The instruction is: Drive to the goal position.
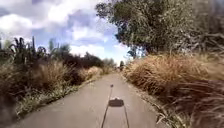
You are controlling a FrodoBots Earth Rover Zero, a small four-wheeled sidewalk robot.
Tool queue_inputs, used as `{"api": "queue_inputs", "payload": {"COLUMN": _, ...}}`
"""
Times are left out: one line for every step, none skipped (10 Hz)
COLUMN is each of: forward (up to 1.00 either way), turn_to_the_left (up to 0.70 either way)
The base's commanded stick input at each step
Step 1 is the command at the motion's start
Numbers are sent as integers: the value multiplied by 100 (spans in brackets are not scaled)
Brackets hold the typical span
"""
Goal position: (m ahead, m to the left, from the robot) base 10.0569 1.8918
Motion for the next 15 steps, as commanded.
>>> {"api": "queue_inputs", "payload": {"forward": 70, "turn_to_the_left": 0}}
{"api": "queue_inputs", "payload": {"forward": 70, "turn_to_the_left": 0}}
{"api": "queue_inputs", "payload": {"forward": 70, "turn_to_the_left": 0}}
{"api": "queue_inputs", "payload": {"forward": 70, "turn_to_the_left": 0}}
{"api": "queue_inputs", "payload": {"forward": 70, "turn_to_the_left": 0}}
{"api": "queue_inputs", "payload": {"forward": 70, "turn_to_the_left": 0}}
{"api": "queue_inputs", "payload": {"forward": 70, "turn_to_the_left": 0}}
{"api": "queue_inputs", "payload": {"forward": 70, "turn_to_the_left": 0}}
{"api": "queue_inputs", "payload": {"forward": 70, "turn_to_the_left": 0}}
{"api": "queue_inputs", "payload": {"forward": 70, "turn_to_the_left": 0}}
{"api": "queue_inputs", "payload": {"forward": 70, "turn_to_the_left": 0}}
{"api": "queue_inputs", "payload": {"forward": 70, "turn_to_the_left": 0}}
{"api": "queue_inputs", "payload": {"forward": 70, "turn_to_the_left": 0}}
{"api": "queue_inputs", "payload": {"forward": 70, "turn_to_the_left": 0}}
{"api": "queue_inputs", "payload": {"forward": 70, "turn_to_the_left": 0}}
